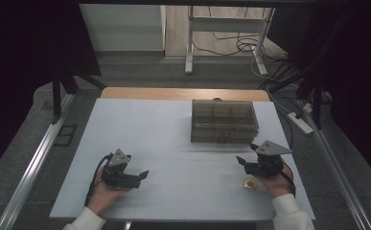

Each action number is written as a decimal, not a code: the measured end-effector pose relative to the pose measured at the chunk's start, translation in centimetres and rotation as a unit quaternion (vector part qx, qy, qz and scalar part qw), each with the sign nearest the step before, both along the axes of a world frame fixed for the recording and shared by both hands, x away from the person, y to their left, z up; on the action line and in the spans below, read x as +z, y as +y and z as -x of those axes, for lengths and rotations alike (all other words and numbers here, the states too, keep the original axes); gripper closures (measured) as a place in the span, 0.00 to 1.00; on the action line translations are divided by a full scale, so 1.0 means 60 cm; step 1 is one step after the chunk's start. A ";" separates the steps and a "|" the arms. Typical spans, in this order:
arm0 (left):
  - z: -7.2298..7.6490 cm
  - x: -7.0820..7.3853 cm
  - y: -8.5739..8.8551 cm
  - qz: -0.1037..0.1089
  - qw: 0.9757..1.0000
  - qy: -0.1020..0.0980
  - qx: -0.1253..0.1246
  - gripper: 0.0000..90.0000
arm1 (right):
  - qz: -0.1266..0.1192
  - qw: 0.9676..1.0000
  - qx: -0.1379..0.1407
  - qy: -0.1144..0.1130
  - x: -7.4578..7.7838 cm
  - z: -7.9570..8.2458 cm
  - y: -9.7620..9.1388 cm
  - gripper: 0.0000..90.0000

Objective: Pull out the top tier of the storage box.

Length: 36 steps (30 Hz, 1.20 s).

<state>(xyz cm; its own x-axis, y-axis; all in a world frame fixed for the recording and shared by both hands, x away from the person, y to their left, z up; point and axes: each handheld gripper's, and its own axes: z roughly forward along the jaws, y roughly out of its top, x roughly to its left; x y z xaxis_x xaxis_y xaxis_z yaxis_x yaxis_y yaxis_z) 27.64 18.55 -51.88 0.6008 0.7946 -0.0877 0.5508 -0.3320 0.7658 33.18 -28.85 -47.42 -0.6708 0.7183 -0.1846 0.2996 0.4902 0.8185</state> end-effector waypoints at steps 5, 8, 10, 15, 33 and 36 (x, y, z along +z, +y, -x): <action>-0.011 0.012 -0.014 0.002 1.000 -0.004 -0.006 0.08 | -0.009 1.000 -0.008 0.001 0.011 -0.011 -0.011 0.33; -0.017 0.021 -0.025 0.016 1.000 -0.003 -0.016 0.08 | -0.011 1.000 -0.009 0.003 0.013 -0.014 -0.016 0.33; -0.020 0.026 -0.032 0.019 1.000 -0.006 -0.019 0.09 | -0.010 1.000 -0.012 0.004 0.013 -0.015 -0.020 0.33; -0.033 0.031 -0.045 0.020 0.999 0.006 -0.026 0.09 | -0.008 1.000 -0.013 0.001 0.017 -0.019 -0.024 0.33; -0.075 0.051 -0.095 0.022 0.999 0.020 -0.041 0.09 | -0.008 1.000 -0.030 -0.001 0.023 -0.036 -0.037 0.33; -0.081 0.053 -0.103 0.024 0.999 0.020 -0.042 0.10 | -0.009 0.999 -0.033 -0.001 0.023 -0.040 -0.041 0.33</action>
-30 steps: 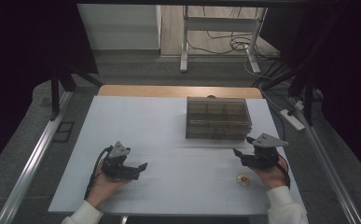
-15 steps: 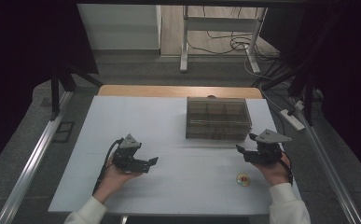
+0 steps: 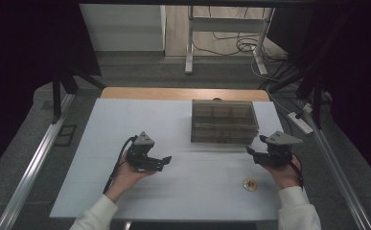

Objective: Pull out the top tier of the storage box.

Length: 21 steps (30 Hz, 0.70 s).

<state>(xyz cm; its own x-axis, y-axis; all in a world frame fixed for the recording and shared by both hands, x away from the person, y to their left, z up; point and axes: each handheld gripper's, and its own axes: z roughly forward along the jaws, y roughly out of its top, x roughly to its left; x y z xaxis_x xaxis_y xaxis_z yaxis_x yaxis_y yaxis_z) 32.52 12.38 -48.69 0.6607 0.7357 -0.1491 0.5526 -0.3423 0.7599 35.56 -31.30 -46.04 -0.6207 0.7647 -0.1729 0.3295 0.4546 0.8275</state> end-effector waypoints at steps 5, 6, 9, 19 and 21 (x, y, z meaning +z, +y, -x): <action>-0.011 0.005 -0.018 -0.001 1.000 -0.001 -0.010 0.09 | 0.000 1.000 -0.004 0.002 -0.002 -0.006 -0.005 0.34; -0.013 0.006 -0.023 -0.002 1.000 -0.003 -0.013 0.10 | 0.001 1.000 -0.007 0.003 -0.003 -0.006 -0.005 0.34; -0.019 0.008 -0.033 -0.002 1.000 -0.005 -0.018 0.10 | 0.001 1.000 -0.012 0.001 -0.004 -0.010 -0.007 0.34; -0.034 0.013 -0.058 -0.006 1.000 -0.011 -0.027 0.10 | 0.002 1.000 -0.019 0.002 -0.004 -0.025 -0.013 0.34; -0.037 0.013 -0.060 -0.005 1.000 -0.010 -0.026 0.10 | 0.000 1.000 -0.023 0.002 -0.003 -0.025 -0.015 0.35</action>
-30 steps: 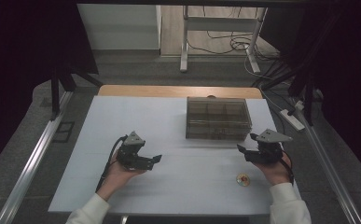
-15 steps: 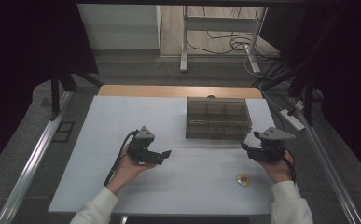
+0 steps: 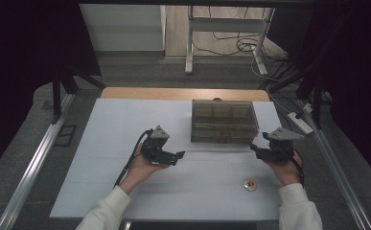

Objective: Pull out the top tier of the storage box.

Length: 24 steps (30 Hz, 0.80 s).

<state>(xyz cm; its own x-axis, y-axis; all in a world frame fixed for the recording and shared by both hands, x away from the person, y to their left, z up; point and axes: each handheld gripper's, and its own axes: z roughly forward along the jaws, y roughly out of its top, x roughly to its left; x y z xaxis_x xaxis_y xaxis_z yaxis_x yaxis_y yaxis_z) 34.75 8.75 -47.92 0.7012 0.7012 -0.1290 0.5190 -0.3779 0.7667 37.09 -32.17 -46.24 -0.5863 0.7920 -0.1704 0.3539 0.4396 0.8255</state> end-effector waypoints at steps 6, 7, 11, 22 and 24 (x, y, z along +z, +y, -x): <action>-0.012 -0.002 -0.009 0.001 1.000 0.004 0.000 0.11 | -0.002 1.000 -0.008 0.003 -0.001 -0.004 -0.006 0.35; -0.015 -0.002 -0.012 0.000 1.000 0.005 -0.002 0.11 | -0.004 1.000 -0.008 0.005 -0.001 -0.005 -0.007 0.35; -0.023 -0.002 -0.021 0.000 1.000 0.005 -0.005 0.11 | 0.001 1.000 -0.012 0.004 -0.003 -0.009 -0.008 0.36; -0.043 0.012 -0.047 0.010 1.000 -0.001 -0.018 0.11 | -0.003 1.000 -0.012 0.004 -0.004 -0.017 -0.010 0.38; -0.047 0.010 -0.049 0.009 1.000 -0.001 -0.018 0.12 | -0.003 1.000 -0.013 0.003 -0.003 -0.018 -0.010 0.38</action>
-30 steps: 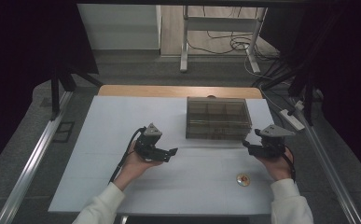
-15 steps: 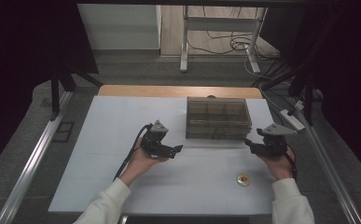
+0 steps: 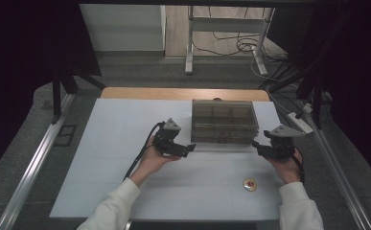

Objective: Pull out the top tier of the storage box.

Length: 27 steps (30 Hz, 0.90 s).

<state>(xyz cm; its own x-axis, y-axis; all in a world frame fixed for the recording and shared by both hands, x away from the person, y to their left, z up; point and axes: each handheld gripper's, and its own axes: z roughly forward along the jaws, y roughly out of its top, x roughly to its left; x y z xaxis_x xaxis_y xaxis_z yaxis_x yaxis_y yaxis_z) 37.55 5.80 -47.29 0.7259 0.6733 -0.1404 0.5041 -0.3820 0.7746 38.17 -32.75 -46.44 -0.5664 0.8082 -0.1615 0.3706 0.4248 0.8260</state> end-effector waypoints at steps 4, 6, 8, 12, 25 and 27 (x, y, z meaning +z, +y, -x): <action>-0.007 -0.004 -0.003 -0.002 1.000 0.001 0.002 0.12 | -0.001 1.000 -0.001 0.000 0.000 -0.002 -0.001 0.38; -0.010 -0.004 -0.005 -0.002 1.000 0.002 0.002 0.13 | 0.000 1.000 -0.001 0.001 -0.001 -0.003 -0.001 0.38; -0.012 -0.006 -0.006 -0.002 1.000 0.003 0.002 0.13 | 0.000 1.000 0.000 0.002 -0.002 -0.004 0.000 0.39; -0.016 -0.009 -0.006 -0.005 1.000 0.005 0.005 0.13 | 0.002 1.000 0.003 0.001 -0.001 -0.004 0.004 0.40; -0.024 -0.012 -0.014 -0.001 1.000 0.004 0.006 0.15 | 0.002 1.000 0.008 0.003 -0.002 -0.010 0.005 0.55; -0.025 -0.011 -0.016 0.000 1.000 0.003 0.004 0.15 | 0.004 1.000 0.008 0.002 -0.002 -0.012 0.006 0.59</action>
